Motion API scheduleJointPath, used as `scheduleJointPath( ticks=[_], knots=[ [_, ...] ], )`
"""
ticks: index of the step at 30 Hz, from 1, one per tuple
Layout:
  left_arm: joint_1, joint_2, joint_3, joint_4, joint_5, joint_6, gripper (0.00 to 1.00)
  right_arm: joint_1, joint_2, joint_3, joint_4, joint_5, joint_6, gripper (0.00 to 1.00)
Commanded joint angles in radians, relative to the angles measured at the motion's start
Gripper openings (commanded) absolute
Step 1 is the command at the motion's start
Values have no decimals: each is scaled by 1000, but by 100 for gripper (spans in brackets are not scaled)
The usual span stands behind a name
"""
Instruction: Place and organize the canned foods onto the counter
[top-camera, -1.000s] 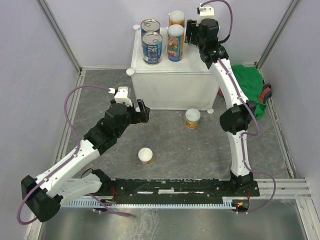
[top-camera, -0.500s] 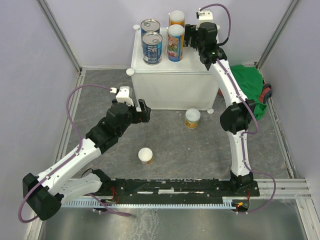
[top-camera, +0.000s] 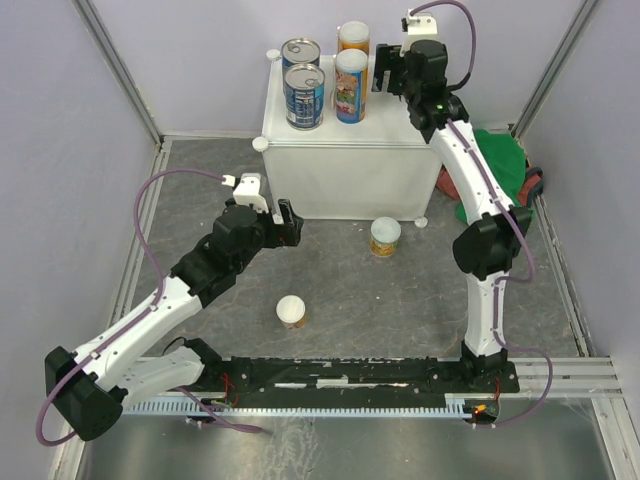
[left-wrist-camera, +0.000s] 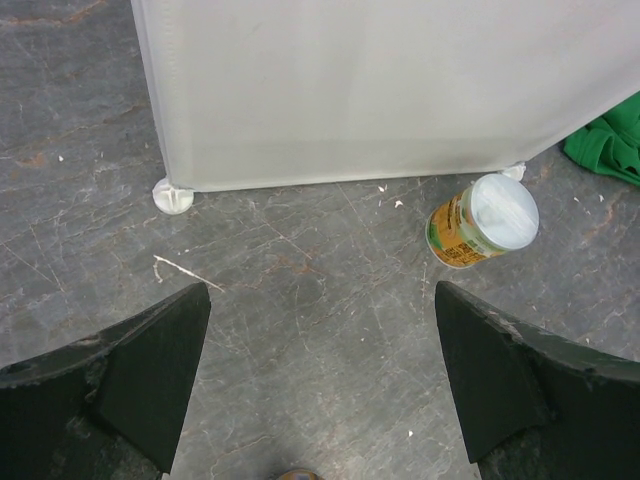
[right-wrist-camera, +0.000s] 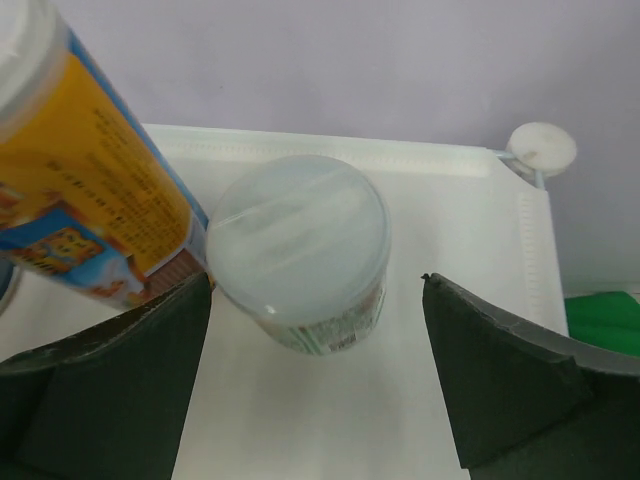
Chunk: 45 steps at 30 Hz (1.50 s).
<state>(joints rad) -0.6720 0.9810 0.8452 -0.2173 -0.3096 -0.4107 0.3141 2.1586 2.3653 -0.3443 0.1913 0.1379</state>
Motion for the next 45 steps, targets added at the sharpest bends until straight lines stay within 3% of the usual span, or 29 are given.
scheduleJointPath(
  ticks=[1, 15, 21, 27, 32, 37, 45],
  knots=[
    [-5, -12, 60, -8, 37, -5, 99, 14, -150, -60, 54, -13, 12, 94],
    [-3, -47, 19, -117, 58, -70, 99, 105, -726, -726, 139, 39, 55, 94],
    [-2, -91, -30, -175, 96, -119, 99, 328, -969, -1014, 82, 143, 25, 94],
    [-3, -146, -73, -235, 106, -136, 99, 597, -1159, -1384, 147, 227, 142, 96],
    [-3, -176, -97, -243, 94, -144, 99, 857, -1136, -1555, 233, 338, 173, 96],
    [-4, -216, -119, -225, 75, -164, 99, 1097, -998, -1592, 322, 472, 202, 96],
    [-2, -280, -144, -203, 65, -188, 99, 1228, -742, -1555, 466, 494, 280, 98]
  ],
)
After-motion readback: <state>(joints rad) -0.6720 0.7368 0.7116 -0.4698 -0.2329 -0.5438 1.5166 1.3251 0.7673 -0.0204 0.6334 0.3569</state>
